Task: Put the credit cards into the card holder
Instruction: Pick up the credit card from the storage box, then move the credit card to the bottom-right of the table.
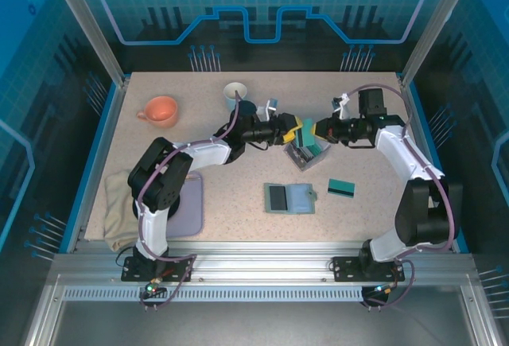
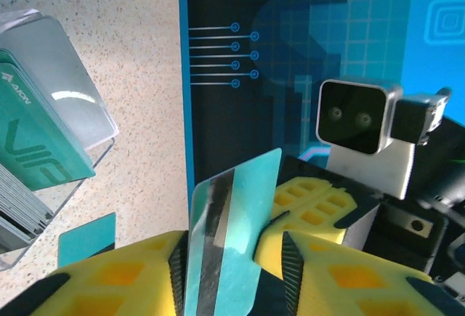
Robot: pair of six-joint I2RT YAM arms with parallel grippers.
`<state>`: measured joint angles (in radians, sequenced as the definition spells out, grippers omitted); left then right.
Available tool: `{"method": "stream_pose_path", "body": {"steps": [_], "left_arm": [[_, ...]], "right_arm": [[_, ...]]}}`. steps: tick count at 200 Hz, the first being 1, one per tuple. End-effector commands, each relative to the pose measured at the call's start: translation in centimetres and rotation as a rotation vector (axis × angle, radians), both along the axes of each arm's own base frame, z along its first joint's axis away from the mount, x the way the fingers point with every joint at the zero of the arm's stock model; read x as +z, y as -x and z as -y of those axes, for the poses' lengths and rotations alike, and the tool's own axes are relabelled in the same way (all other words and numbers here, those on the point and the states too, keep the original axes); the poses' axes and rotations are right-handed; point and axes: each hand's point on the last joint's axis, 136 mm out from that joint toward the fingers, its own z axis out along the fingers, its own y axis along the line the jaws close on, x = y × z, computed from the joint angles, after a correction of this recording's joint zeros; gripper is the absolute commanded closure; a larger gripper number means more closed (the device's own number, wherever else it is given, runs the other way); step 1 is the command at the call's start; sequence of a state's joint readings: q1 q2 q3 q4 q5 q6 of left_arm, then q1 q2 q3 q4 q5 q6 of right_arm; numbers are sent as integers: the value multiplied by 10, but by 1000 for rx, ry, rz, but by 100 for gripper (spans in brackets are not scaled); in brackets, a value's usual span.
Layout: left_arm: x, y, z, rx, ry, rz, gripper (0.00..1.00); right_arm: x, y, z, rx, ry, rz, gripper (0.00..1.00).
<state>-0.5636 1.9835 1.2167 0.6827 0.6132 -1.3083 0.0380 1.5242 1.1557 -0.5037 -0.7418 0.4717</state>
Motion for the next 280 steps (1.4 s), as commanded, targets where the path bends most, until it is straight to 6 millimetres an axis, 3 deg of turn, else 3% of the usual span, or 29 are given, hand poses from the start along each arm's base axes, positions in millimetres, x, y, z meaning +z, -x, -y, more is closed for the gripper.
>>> {"method": "stream_pose_path", "body": {"steps": [1, 19, 30, 45, 50, 67, 86, 133, 166, 186, 223, 230, 256, 280], "left_arm": [[4, 9, 2, -42, 38, 21, 75], [5, 10, 1, -40, 37, 23, 87], [4, 11, 1, -39, 34, 20, 93], [0, 12, -1, -35, 21, 10, 100], [-2, 12, -1, -33, 17, 5, 100], [-10, 14, -5, -23, -2, -10, 100], [-19, 18, -10, -9, -35, -28, 100], [-25, 29, -22, 3, -131, -26, 100], [-27, 35, -28, 8, -161, -48, 100], [-31, 38, -33, 28, -188, -76, 100], [-42, 44, -42, 55, -239, -158, 100], [-42, 45, -43, 54, -239, -160, 100], [-46, 51, -46, 51, -255, -170, 100], [-50, 55, -48, 44, -263, -178, 100]], "right_arm": [[-2, 5, 6, -18, -24, -20, 100], [-11, 9, 11, -41, 6, -56, 93], [-14, 12, 14, -49, 20, -72, 79], [-22, 19, 21, -76, 74, -92, 68], [-28, 23, 26, -93, 111, -106, 63], [-47, 36, 46, -158, 241, -146, 59], [-78, 58, 71, -244, 372, -228, 46], [-121, 74, 65, -193, 418, -330, 48], [-136, 75, 70, -179, 524, -356, 47], [-148, 79, 84, -187, 648, -375, 45], [-168, 85, 76, -164, 625, -425, 46], [-178, 96, 76, -155, 630, -459, 46], [-186, 103, 72, -151, 614, -480, 48], [-179, 104, 65, -104, 615, -451, 53]]}}
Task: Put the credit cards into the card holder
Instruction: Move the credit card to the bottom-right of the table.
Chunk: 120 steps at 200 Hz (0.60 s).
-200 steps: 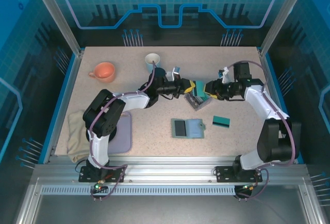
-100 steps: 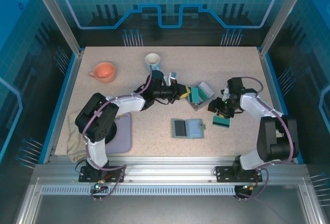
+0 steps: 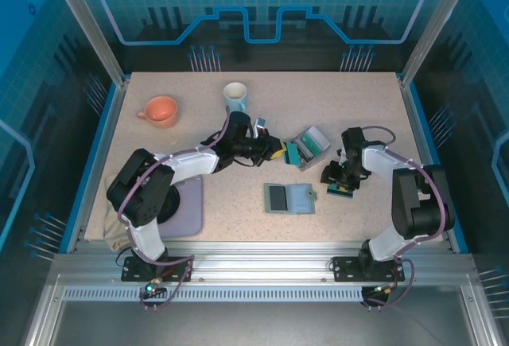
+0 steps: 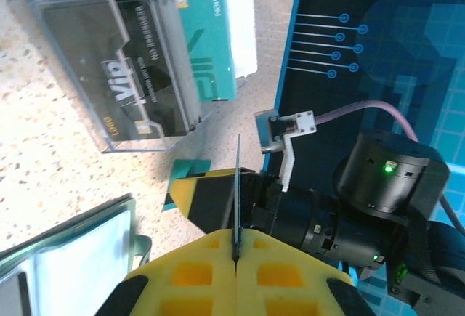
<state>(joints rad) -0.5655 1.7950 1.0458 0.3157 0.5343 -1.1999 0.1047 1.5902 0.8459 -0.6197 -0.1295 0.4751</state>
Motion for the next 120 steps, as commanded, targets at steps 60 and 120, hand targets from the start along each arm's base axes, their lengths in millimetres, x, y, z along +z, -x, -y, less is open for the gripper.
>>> {"method": "stream_pose_path", "body": {"steps": [60, 120], "left_arm": [[4, 11, -6, -38, -61, 37, 100], [24, 3, 15, -86, -27, 106, 100]], "right_arm": [[32, -1, 0, 155, 196, 43, 54], [107, -31, -37, 129, -95, 306, 49]]}}
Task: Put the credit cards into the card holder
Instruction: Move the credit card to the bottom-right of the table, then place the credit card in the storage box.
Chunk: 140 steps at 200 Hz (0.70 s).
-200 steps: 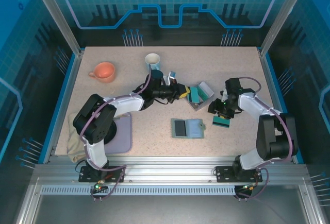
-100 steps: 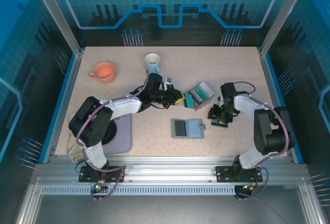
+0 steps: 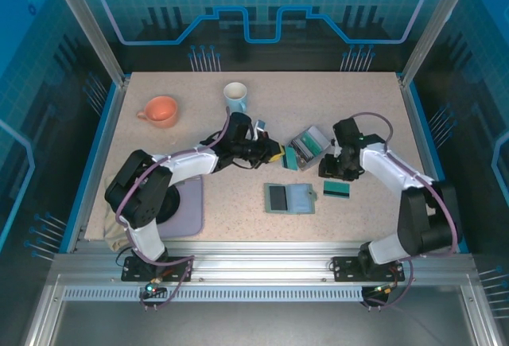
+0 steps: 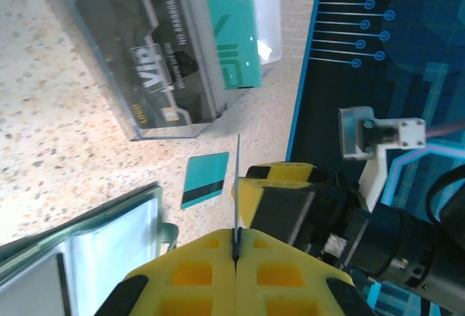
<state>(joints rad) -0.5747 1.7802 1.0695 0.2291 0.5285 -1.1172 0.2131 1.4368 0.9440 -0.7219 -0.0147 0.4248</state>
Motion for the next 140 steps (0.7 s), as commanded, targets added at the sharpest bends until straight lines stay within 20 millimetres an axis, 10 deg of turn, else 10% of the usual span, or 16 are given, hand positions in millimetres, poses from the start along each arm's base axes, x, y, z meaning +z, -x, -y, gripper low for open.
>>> {"method": "stream_pose_path", "body": {"steps": [1, 62, 140], "left_arm": [[24, -4, 14, -47, 24, 72, 100], [39, -16, 21, 7, 134, 51, 100], [51, -23, 30, 5, 221, 55, 100]], "right_arm": [[48, -18, -24, 17, -208, 121, 49], [107, -36, -70, 7, -726, 166, 50], [101, -43, -87, 43, -869, 81, 60]]}}
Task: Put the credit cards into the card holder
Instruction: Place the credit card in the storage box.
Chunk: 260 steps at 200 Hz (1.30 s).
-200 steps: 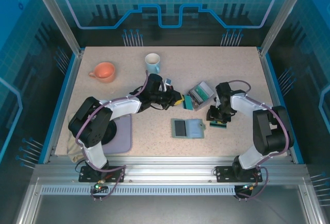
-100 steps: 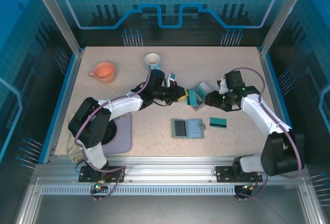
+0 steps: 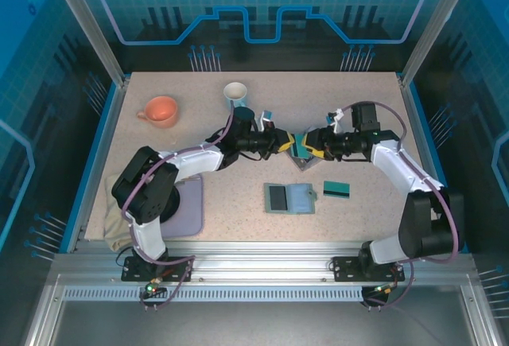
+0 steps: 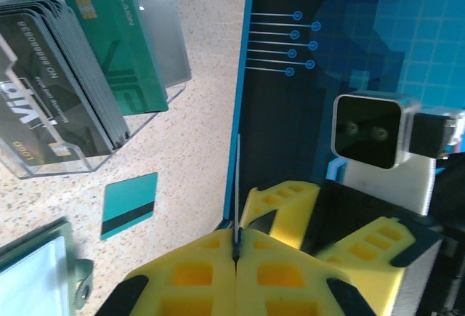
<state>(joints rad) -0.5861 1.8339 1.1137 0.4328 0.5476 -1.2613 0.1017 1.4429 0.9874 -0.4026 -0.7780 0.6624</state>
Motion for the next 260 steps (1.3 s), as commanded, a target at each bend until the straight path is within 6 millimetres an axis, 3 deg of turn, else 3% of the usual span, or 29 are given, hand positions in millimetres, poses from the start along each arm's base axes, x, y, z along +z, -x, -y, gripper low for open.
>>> {"method": "stream_pose_path", "body": {"steps": [1, 46, 92, 108, 121, 143, 171, 184, 200, 233, 246, 260], "left_arm": [[19, -3, 7, -18, 65, 28, 100], [22, -4, 6, -11, 73, 36, 100], [23, -4, 7, -14, 76, 37, 100], [21, -5, 7, -15, 75, 33, 100], [21, -5, 8, -17, 79, 31, 100], [17, -6, 9, -15, 77, 22, 96], [4, -6, 7, -8, 37, -7, 76], [-5, -6, 4, 2, 9, -25, 66], [-14, -6, -1, 17, -38, -46, 44], [-44, 1, -26, 71, -222, -104, 38], [-50, 3, -34, 89, -257, -114, 38], [-52, 5, -40, 99, -277, -114, 38]], "right_arm": [[5, -1, -2, 18, -64, -9, 60], [-8, -8, 15, -55, -9, -34, 57], [-10, -12, 13, -40, -33, -39, 55], [-4, -15, 8, -21, -76, -24, 61], [1, -15, 3, 9, -121, -16, 75], [2, -17, 4, 20, -107, -5, 88], [7, -22, 12, 25, -47, 49, 98], [7, -25, 16, 27, 9, 80, 100], [4, -33, 23, 20, 85, 119, 100], [-21, -45, 49, 78, 541, 211, 100], [-28, -50, 51, 169, 726, 264, 100], [-33, -55, 44, 254, 811, 306, 100]]}}
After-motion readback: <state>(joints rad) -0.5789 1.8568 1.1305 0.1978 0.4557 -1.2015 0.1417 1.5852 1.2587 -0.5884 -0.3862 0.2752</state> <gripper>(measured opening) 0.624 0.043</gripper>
